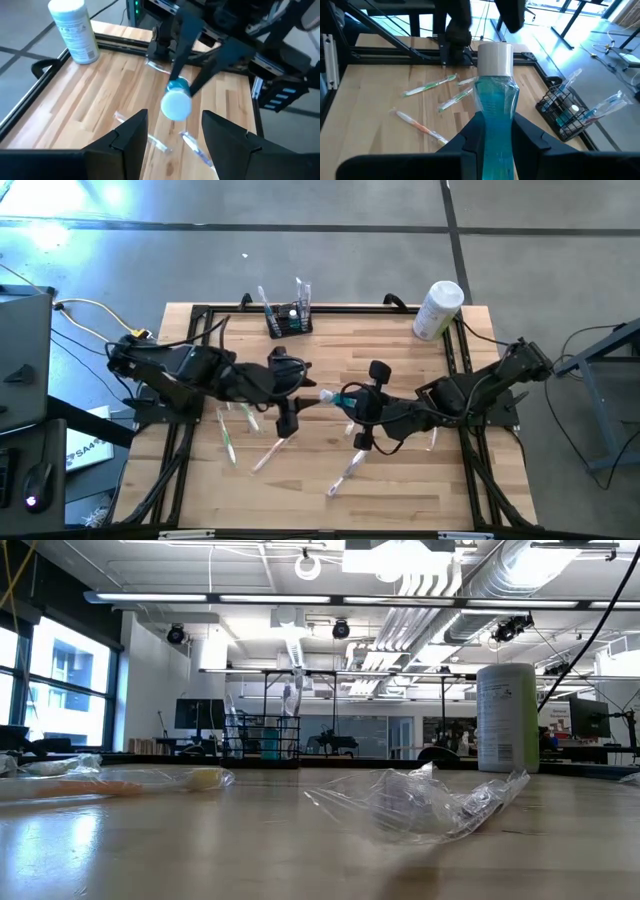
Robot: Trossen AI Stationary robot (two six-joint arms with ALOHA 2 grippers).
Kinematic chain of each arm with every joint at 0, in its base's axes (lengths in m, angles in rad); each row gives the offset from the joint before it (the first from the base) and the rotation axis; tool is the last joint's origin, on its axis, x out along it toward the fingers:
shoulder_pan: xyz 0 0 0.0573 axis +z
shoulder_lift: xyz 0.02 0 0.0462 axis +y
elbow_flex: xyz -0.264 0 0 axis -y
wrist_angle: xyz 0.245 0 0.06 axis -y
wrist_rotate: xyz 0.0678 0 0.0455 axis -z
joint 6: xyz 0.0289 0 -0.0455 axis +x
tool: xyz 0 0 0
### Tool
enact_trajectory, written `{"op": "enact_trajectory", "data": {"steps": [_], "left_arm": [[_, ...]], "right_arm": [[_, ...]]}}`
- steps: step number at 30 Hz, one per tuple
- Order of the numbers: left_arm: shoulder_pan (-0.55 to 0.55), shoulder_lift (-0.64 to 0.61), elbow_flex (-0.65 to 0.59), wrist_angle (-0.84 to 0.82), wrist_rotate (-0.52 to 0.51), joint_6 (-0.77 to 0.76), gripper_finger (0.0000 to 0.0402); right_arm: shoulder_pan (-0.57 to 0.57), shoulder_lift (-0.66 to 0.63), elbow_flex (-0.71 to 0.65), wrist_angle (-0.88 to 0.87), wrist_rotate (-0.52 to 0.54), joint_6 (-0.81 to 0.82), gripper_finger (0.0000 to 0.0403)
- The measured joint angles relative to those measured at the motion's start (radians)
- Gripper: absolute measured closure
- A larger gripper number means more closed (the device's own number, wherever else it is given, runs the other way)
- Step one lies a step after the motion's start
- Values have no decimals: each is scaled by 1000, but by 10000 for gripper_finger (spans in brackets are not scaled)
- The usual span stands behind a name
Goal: Pick & Place toothbrushing station
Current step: Put the blue mouthwash into the black wire organizer
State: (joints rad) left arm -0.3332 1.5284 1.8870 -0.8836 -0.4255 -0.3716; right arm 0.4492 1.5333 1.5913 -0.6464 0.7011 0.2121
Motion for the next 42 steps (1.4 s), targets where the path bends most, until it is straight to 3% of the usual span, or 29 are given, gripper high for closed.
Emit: {"op": "enact_trajectory", "data": {"steps": [5, 14, 19, 31, 42], "left_arm": [[0, 0, 0, -10, 0, 8, 211], [0, 0, 0, -10, -48, 8, 130], [17, 0, 0, -10, -63, 8, 108], [128, 41, 2, 7, 184, 0, 107], [152, 55, 0, 21, 234, 8, 107]], "right_arm": [[-10, 0, 0, -1, 6, -8, 343], [-27, 0, 0, 0, 0, -16, 343], [-27, 0, 0, 8, 0, -31, 343], [-33, 0, 0, 6, 0, -38, 343], [-40, 0, 0, 3, 0, -52, 343]]}}
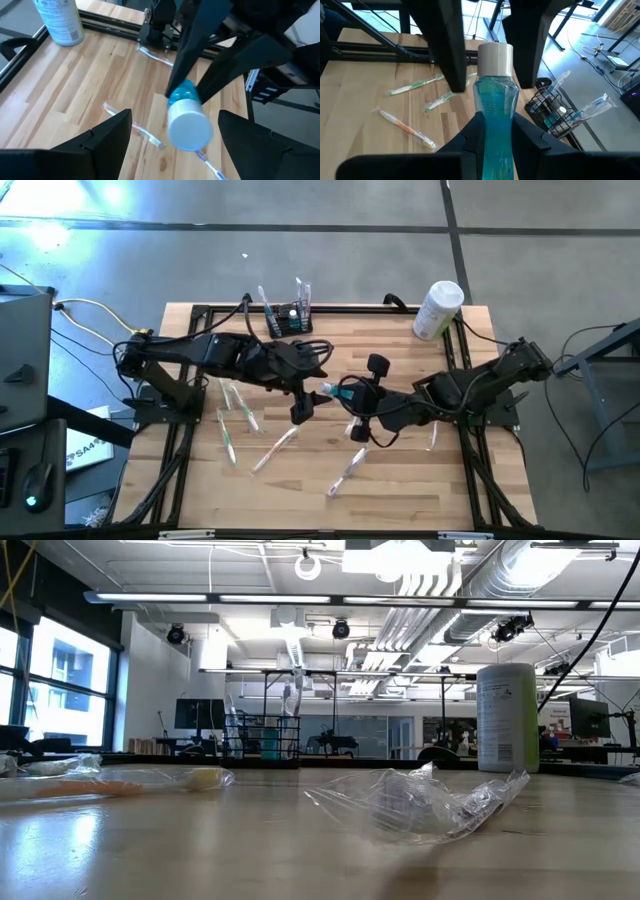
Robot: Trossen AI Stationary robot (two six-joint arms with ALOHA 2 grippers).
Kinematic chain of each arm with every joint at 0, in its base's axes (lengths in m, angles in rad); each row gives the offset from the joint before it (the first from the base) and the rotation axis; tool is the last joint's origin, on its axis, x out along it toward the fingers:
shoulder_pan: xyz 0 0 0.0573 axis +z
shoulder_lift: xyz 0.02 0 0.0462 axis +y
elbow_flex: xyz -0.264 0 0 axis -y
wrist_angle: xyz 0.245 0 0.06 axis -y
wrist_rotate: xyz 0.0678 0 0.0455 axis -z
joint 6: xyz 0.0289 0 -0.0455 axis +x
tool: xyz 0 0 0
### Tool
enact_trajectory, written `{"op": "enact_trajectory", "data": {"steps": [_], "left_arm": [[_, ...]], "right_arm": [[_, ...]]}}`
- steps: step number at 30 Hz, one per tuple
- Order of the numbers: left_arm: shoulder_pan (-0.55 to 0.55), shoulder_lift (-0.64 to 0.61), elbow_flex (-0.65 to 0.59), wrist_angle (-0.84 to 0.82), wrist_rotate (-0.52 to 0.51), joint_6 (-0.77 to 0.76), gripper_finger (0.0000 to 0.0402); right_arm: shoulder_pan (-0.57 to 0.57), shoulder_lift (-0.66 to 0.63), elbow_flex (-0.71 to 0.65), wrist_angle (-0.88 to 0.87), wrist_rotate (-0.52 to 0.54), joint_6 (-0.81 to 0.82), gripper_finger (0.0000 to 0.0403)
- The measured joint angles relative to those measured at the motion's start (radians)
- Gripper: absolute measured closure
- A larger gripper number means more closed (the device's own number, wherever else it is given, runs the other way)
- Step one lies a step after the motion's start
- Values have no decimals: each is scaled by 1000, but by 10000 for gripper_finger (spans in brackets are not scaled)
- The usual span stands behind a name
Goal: Pick & Place toothbrushing station
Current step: Put the blue mouthwash into the black wire organizer
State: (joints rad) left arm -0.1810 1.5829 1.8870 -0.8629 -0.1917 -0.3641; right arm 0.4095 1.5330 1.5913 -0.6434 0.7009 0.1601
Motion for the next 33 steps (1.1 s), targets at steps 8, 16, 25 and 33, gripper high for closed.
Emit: {"op": "enact_trajectory", "data": {"steps": [8, 16, 25, 33], "left_arm": [[-2, 5, 0, 3, -2, 51, 107], [-2, 5, 0, 11, -2, 35, 107], [-2, 5, 0, 15, -2, 19, 174], [-2, 5, 0, 15, 5, 38, 293]], "right_arm": [[-6, 0, 0, 2, -10, -2, 343], [-6, 0, 0, 2, -24, -8, 344], [-6, 0, 0, 1, -27, -30, 344], [-7, 0, 0, 0, -27, -34, 344]]}}
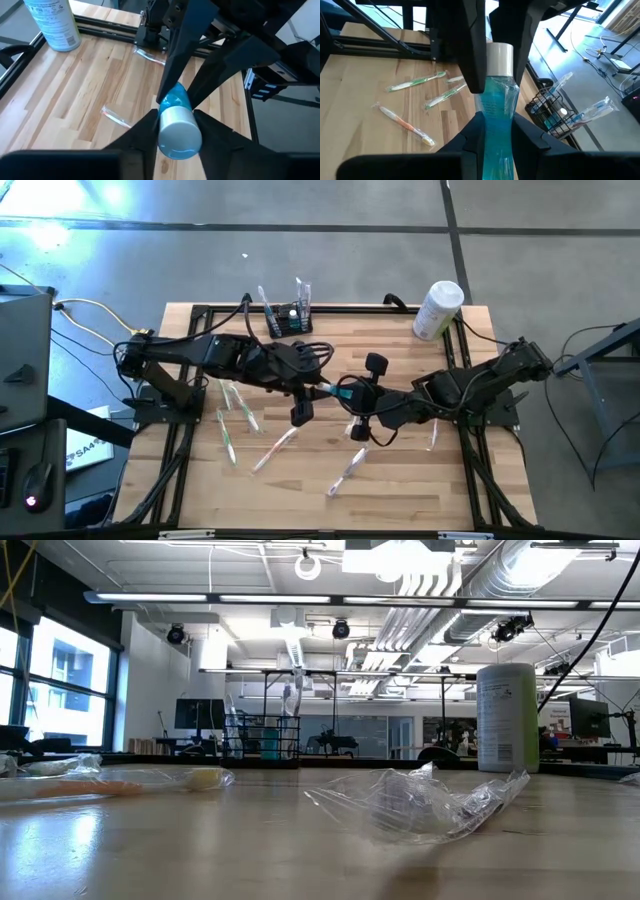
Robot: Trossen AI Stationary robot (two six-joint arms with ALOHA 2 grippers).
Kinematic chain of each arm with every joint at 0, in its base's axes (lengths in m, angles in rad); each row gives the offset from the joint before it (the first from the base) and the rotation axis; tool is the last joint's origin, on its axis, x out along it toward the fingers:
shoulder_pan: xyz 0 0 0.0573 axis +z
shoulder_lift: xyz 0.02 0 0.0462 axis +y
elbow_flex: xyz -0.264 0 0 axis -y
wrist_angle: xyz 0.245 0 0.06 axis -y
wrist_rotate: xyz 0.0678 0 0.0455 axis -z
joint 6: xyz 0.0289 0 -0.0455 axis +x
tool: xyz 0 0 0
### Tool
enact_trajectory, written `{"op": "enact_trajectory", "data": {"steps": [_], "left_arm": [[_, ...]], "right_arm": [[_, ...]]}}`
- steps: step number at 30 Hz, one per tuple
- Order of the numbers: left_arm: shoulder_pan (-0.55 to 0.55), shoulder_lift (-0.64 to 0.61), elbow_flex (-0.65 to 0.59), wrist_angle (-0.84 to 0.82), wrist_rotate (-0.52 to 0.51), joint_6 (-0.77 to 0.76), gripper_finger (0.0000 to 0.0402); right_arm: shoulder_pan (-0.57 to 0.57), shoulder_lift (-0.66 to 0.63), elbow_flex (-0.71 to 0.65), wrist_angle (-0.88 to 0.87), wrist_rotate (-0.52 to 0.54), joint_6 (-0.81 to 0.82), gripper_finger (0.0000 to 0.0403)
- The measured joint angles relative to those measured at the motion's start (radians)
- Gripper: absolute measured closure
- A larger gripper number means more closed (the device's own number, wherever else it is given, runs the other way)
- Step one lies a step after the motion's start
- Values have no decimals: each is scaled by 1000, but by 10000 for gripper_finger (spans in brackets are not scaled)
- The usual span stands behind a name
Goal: Pick & Place toothbrushing station
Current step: Put the blue mouthwash into the black wire organizer
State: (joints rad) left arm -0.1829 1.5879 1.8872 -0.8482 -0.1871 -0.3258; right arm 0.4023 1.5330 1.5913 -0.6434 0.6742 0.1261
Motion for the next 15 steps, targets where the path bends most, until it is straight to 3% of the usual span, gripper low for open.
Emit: {"op": "enact_trajectory", "data": {"steps": [5, 15], "left_arm": [[0, 0, 0, 0, 9, 11, 310], [0, 0, 0, -22, 16, -7, 310]], "right_arm": [[0, 0, 0, -2, 2, 0, 312], [14, -8, 0, -6, 39, 2, 193]]}}
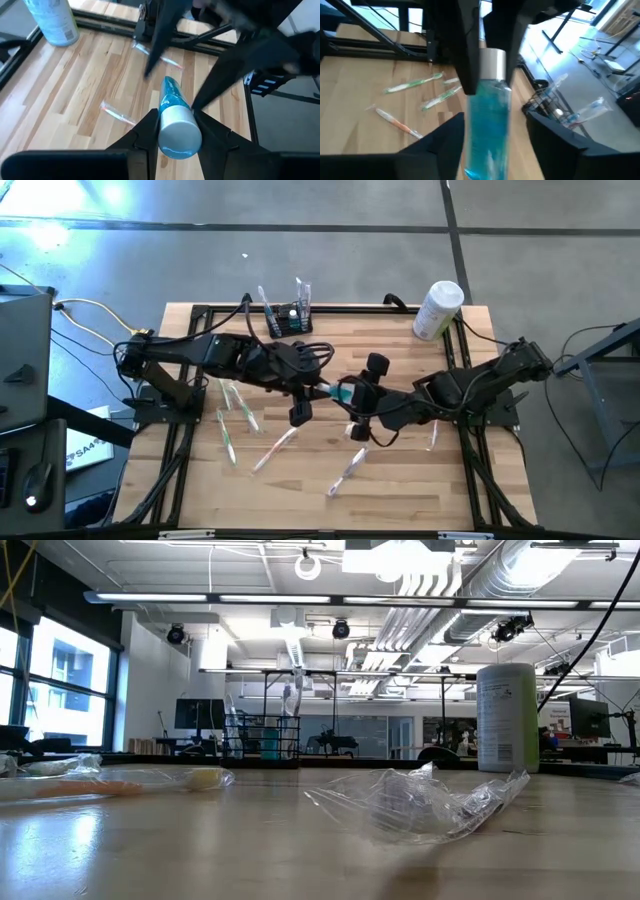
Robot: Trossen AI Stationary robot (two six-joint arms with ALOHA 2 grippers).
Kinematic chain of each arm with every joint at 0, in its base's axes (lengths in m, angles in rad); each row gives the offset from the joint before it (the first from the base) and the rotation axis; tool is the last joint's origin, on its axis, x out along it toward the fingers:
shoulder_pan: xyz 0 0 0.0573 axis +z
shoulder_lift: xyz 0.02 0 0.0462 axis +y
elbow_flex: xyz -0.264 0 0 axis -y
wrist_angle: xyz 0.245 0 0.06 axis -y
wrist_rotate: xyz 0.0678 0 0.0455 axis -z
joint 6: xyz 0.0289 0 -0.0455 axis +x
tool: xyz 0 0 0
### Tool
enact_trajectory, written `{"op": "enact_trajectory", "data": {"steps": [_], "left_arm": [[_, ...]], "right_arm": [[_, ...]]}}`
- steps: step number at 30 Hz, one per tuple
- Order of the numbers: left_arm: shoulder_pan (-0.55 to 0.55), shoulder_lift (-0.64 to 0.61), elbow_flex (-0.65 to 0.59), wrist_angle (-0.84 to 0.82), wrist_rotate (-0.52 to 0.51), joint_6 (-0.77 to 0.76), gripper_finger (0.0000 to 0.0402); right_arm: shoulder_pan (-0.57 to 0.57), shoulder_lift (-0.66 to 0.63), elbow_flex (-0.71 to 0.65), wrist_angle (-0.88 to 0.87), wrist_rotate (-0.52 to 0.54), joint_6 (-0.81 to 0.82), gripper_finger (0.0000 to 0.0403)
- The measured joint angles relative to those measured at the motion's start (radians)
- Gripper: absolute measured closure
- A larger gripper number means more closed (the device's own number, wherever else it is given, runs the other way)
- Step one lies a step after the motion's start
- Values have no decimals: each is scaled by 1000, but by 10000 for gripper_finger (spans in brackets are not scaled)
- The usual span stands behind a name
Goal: Pick & Place toothbrushing station
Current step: Put the blue mouthwash into the black wire organizer
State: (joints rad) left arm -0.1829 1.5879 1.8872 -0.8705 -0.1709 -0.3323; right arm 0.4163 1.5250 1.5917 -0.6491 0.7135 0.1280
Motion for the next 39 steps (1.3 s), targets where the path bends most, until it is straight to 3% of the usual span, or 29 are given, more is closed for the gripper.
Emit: {"op": "enact_trajectory", "data": {"steps": [8, 15, 24, 27, 35, 39], "left_arm": [[1, -5, 0, -42, -57, -98, 310], [99, -14, 18, -210, -87, -276, 310], [330, -17, 54, -404, -87, -354, 310], [435, -16, 54, -458, -19, -354, 310], [680, -12, 54, -496, 75, -347, 310], [753, 5, 53, -492, 83, -293, 310]], "right_arm": [[62, -79, 1, -124, 135, 34, 131], [83, -148, 1, -329, 82, 190, 137], [79, -180, 0, -570, -109, 371, 161], [79, -193, 0, -623, -155, 378, 165], [79, -198, -6, -646, -163, 374, 168], [69, -198, -7, -672, -127, 366, 168]]}}
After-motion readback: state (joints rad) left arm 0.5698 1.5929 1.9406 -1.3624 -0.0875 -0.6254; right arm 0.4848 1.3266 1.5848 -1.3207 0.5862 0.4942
